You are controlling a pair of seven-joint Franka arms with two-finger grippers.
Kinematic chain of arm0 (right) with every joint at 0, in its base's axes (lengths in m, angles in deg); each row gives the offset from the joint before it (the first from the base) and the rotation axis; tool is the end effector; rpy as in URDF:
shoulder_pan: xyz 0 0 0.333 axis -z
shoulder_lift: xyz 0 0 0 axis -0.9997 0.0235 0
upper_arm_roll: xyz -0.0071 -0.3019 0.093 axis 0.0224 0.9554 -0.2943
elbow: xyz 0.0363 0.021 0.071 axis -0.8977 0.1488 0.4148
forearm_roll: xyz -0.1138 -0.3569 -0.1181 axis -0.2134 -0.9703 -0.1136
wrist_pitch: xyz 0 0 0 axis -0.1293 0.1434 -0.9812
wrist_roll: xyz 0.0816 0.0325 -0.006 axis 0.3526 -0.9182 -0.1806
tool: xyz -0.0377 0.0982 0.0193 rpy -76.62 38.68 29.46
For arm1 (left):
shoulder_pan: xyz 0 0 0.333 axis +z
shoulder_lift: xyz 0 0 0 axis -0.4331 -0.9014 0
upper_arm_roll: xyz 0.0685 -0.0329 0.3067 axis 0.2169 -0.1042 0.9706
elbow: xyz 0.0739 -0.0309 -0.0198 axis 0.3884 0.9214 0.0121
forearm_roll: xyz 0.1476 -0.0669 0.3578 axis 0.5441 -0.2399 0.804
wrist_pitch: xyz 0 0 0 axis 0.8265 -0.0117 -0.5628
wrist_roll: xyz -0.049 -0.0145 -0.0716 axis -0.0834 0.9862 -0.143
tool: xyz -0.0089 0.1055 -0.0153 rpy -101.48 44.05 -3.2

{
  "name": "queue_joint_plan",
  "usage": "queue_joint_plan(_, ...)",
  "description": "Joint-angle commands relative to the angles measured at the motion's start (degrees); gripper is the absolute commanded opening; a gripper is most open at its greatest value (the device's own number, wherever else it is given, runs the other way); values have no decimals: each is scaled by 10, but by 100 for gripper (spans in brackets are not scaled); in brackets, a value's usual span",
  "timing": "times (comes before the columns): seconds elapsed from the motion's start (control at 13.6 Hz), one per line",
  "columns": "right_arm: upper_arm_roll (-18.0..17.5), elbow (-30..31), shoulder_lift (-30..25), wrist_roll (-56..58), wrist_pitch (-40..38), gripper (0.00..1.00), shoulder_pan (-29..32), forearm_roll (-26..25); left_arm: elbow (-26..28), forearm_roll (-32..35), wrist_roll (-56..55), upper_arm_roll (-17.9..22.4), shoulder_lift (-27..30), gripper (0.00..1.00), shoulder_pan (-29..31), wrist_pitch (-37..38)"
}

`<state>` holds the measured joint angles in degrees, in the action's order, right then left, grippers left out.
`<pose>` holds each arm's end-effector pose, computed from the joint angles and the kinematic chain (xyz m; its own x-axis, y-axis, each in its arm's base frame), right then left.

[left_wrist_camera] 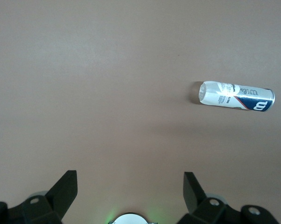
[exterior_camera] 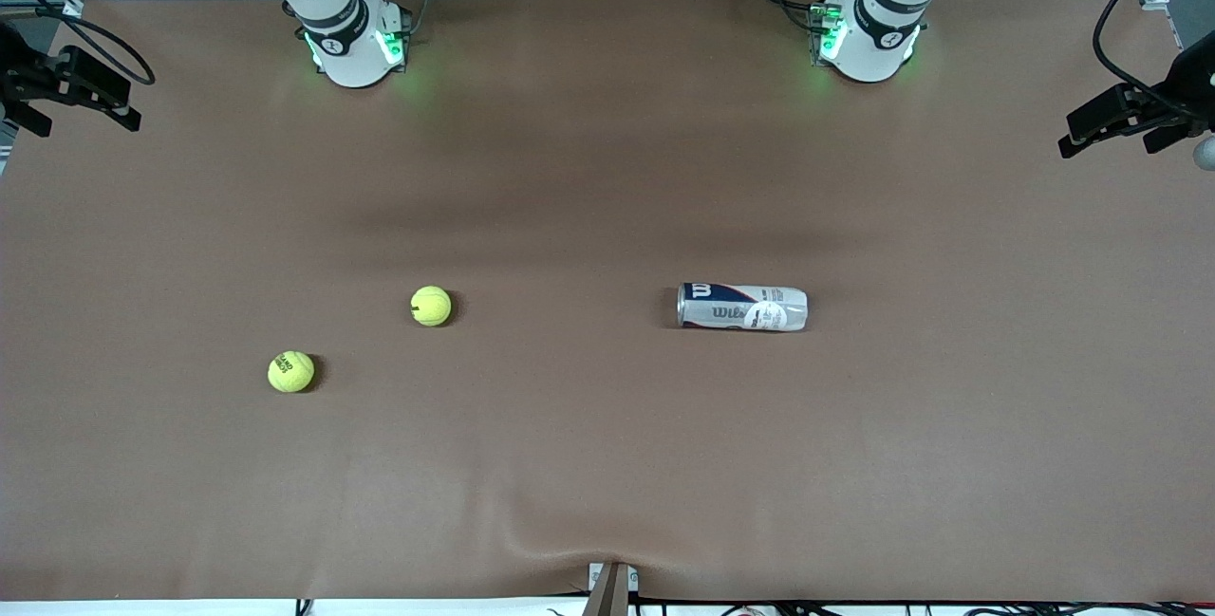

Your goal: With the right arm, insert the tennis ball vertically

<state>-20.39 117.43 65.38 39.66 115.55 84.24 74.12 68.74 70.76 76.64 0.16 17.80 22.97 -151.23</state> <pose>0.4986 -0.0121 0.6704 0.9980 0.0575 -0.0276 0.0573 -0.9983 -0.0101 0.5235 0.0012 0.6422 0.9967 0.0624 -0.0510 0.0639 -0.9976 0.0282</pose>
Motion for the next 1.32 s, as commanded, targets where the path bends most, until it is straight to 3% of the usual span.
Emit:
queue_joint_plan(0.0, -3, -2, -8, 7, -7, 100, 8, -8, -9, -4, 7, -1, 0, 100, 3, 4)
queue_joint_plan(0.88, -2, 6, -1, 7, 2, 100, 6, -8, -18, -2, 9, -7, -18, 100, 0, 20)
queue_joint_plan(1.25, -2, 59, 21, 7, 74, 100, 5, -7, -18, -9, 10, -8, -42, 100, -9, 53)
